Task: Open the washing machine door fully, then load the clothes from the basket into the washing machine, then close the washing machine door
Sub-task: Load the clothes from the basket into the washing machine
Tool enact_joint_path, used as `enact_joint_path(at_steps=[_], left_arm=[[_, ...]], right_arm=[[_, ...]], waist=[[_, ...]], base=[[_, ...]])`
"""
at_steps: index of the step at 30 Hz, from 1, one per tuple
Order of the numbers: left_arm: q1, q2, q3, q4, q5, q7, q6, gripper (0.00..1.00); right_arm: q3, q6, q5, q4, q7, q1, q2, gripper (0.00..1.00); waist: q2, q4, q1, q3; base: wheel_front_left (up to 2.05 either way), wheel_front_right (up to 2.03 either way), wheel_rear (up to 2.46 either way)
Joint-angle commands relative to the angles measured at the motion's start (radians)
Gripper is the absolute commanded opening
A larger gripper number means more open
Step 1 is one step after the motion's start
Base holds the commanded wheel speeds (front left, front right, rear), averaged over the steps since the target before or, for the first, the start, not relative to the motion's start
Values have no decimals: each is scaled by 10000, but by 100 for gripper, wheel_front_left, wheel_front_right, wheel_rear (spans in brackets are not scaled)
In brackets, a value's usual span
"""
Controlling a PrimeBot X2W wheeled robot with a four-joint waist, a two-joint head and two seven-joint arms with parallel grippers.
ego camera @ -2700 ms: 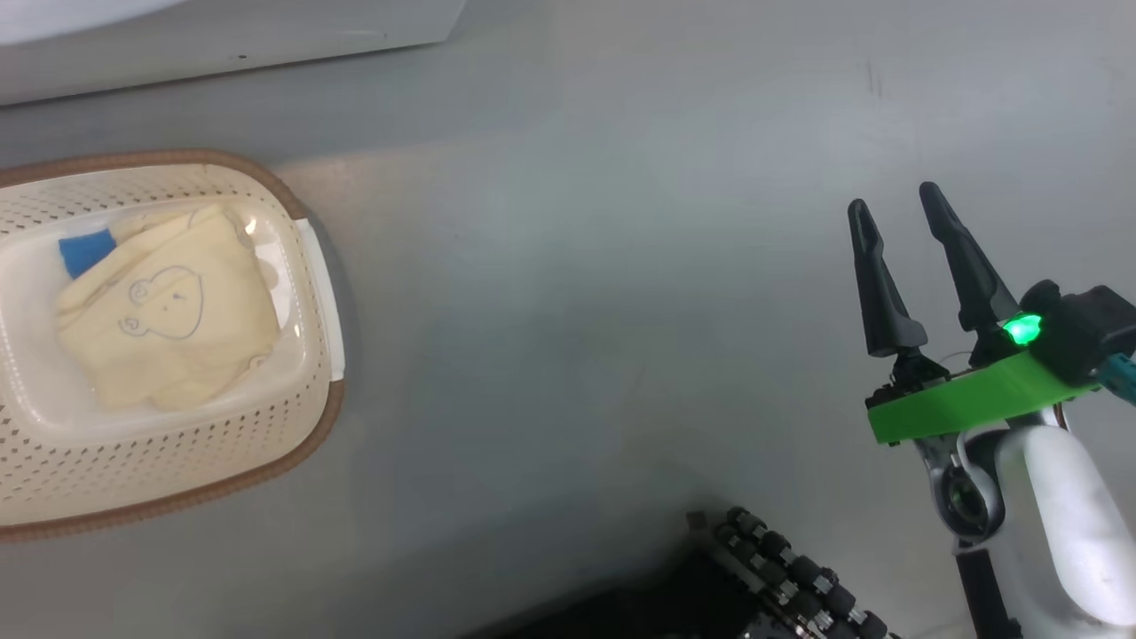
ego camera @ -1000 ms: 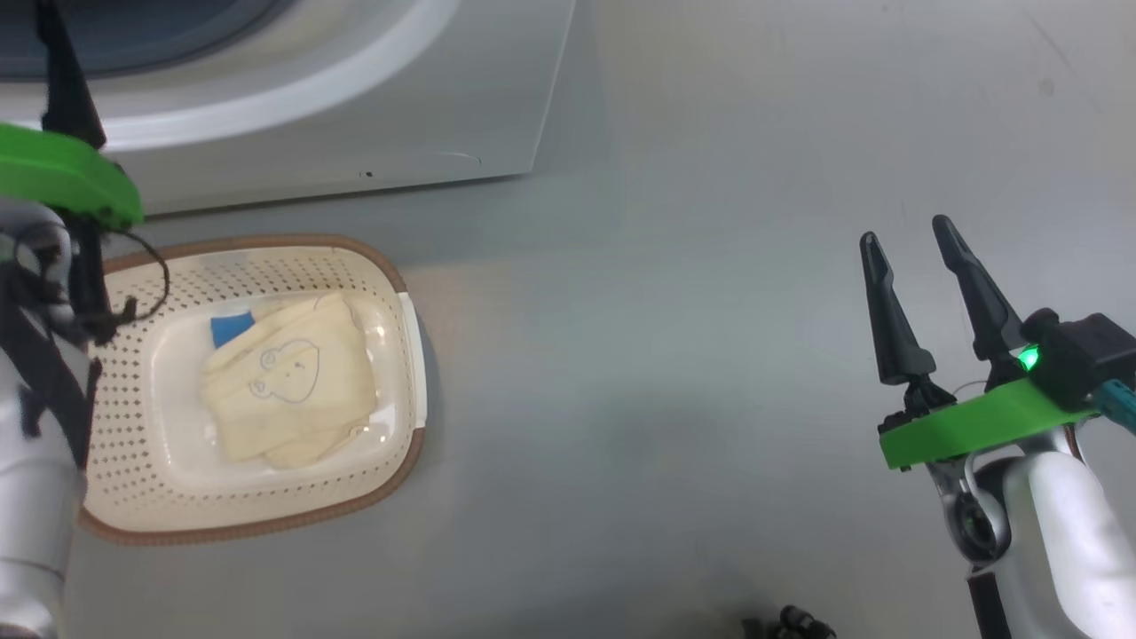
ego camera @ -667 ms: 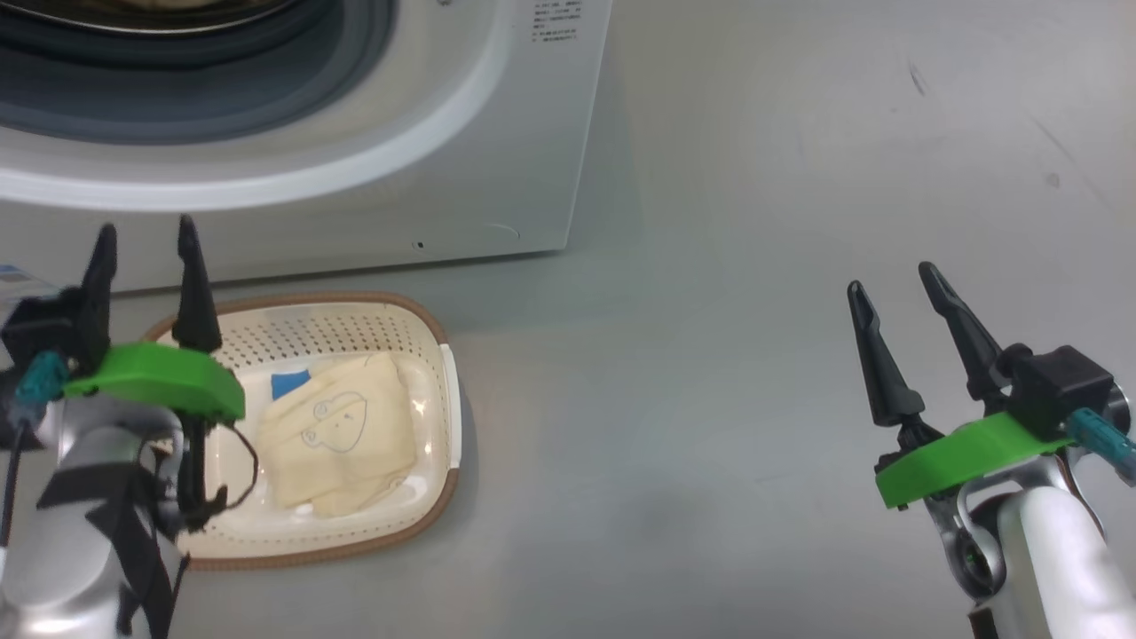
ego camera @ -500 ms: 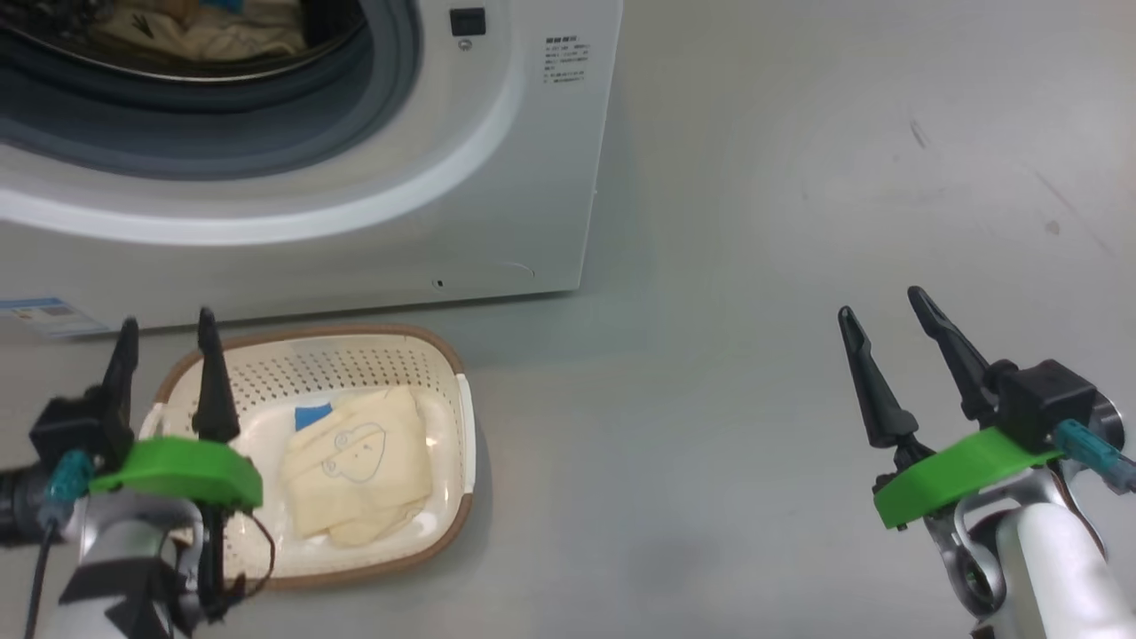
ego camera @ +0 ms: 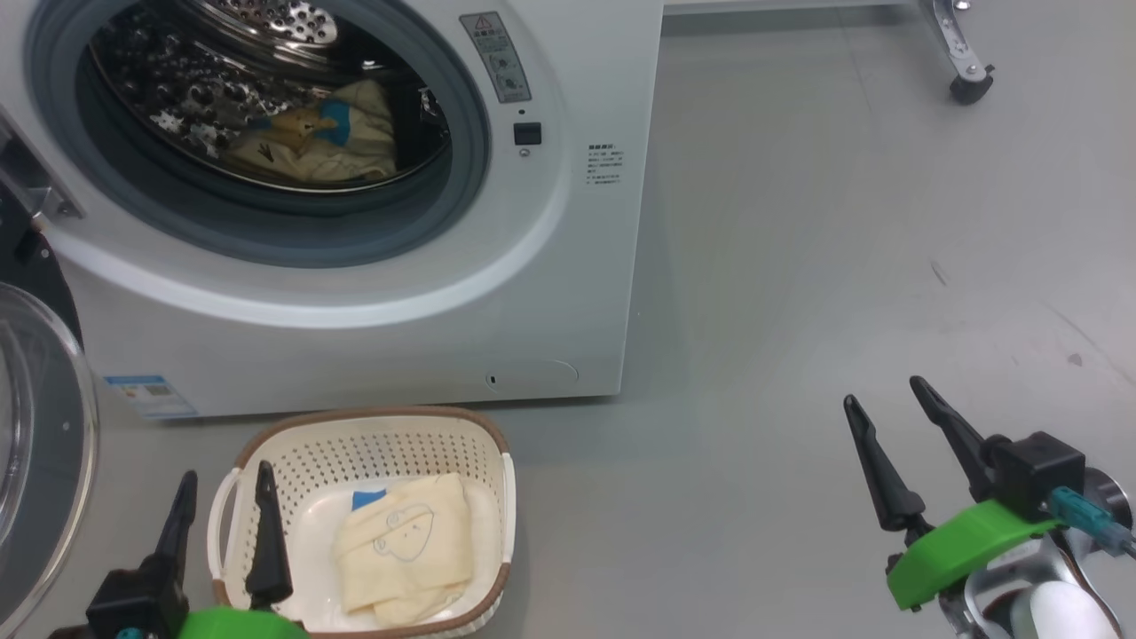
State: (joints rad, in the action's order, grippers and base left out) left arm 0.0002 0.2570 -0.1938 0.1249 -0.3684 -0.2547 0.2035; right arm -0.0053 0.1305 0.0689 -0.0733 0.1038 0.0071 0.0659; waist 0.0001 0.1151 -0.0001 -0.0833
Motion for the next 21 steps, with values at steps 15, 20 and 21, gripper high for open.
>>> enact_joint_path(at_steps=[15, 20, 21], left_arm=[[499, 72, -81, -1284, 279, 399, 354, 100], [470, 43, -156, -1215, 234, 405, 333, 100], [466, 35, -172, -1191, 223, 406, 328, 100]], right_arm=[[-177, 2, -208, 1203, -496, 697, 38, 100], [-234, 2, -216, 1304, -555, 725, 22, 100], [-242, 2, -220, 1323, -564, 730, 18, 100]], waist=[[-1, -241, 1, 619], [-1, -294, 1, 638], [-1, -310, 1, 639]], base=[[0, 0, 0], [0, 0, 0], [0, 0, 0]])
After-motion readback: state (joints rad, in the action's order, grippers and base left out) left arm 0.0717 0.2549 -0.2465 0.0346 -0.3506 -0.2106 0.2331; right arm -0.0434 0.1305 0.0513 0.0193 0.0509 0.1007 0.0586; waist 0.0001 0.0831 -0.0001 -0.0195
